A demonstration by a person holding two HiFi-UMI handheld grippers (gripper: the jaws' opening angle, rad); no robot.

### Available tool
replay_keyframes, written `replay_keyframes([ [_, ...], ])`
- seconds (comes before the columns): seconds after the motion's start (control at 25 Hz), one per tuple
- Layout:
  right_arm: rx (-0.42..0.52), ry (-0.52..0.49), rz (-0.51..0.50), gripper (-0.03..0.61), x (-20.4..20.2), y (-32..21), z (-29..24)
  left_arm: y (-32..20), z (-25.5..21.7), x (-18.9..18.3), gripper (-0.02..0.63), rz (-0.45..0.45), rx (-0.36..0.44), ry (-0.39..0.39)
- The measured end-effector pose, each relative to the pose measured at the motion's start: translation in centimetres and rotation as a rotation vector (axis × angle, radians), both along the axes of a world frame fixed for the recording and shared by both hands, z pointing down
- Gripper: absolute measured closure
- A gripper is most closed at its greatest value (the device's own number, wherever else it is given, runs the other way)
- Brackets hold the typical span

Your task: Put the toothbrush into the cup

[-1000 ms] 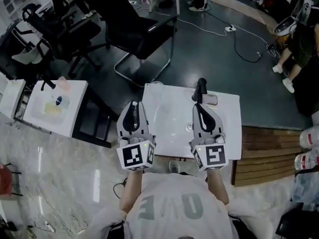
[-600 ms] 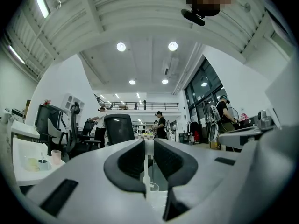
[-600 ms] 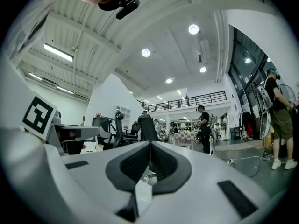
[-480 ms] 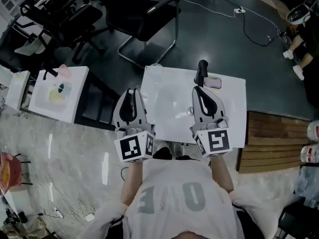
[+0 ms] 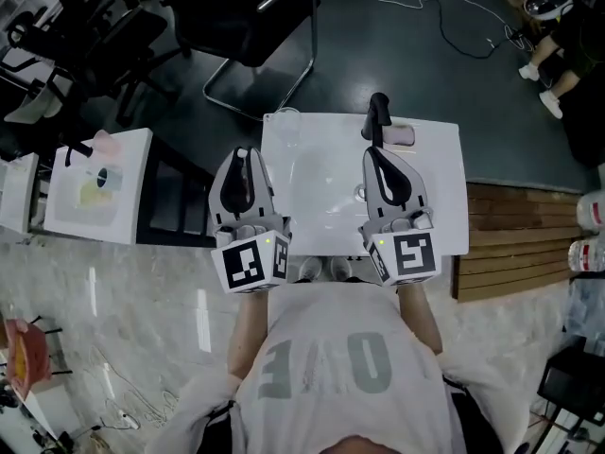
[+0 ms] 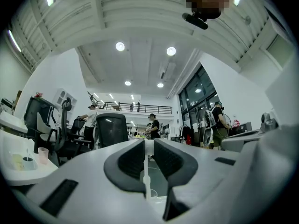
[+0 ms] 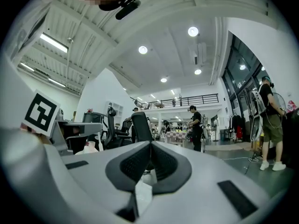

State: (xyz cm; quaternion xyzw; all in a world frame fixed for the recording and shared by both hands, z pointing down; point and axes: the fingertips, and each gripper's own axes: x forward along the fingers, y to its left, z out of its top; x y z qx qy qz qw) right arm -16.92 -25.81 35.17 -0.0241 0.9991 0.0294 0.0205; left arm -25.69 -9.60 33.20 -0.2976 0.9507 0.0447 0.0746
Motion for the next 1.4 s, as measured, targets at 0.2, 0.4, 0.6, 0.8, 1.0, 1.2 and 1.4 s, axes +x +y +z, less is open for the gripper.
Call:
replay_keyframes([
  [0.2,0.010,0.001,0.013,0.548,-0.3,0.6,-0.2,0.5,0.2,-0.6,0.538,0.019,0.000,0.001],
  [0.4,0.011,0.007,0.031,0.548,-0.3,0.6,-0.2,0.6,0.7,-0.9,0.538,0.032,-0.008,0.014],
  [0.6,0.022,0.017,0.040,0.548,-0.3,1.0,-0.1,0.6,0.7,-1.6,0.538,0.040,-0.021,0.027],
  [0.8,0.062,0.029,0.055,0.548,0.0,1.0,-0.3,0.2,-0.7,-3.3,0.538,0.047,0.003,0.023],
  [1.0,0.040,0.031,0.088,0.548,0.7,0.3,-0.3,-1.2,-3.0,-5.5,0.538,0.084,0.021,-0.022],
  [1.2,0.006,0.030,0.126,0.548,1.8,-0.4,0.1,-3.1,-4.5,-7.9,0.538,0.132,0.057,-0.040],
  [1.4,0.000,0.041,0.154,0.548,2.5,-0.9,0.2,-5.0,-2.9,-10.8,0.538,0.163,0.053,0.007],
])
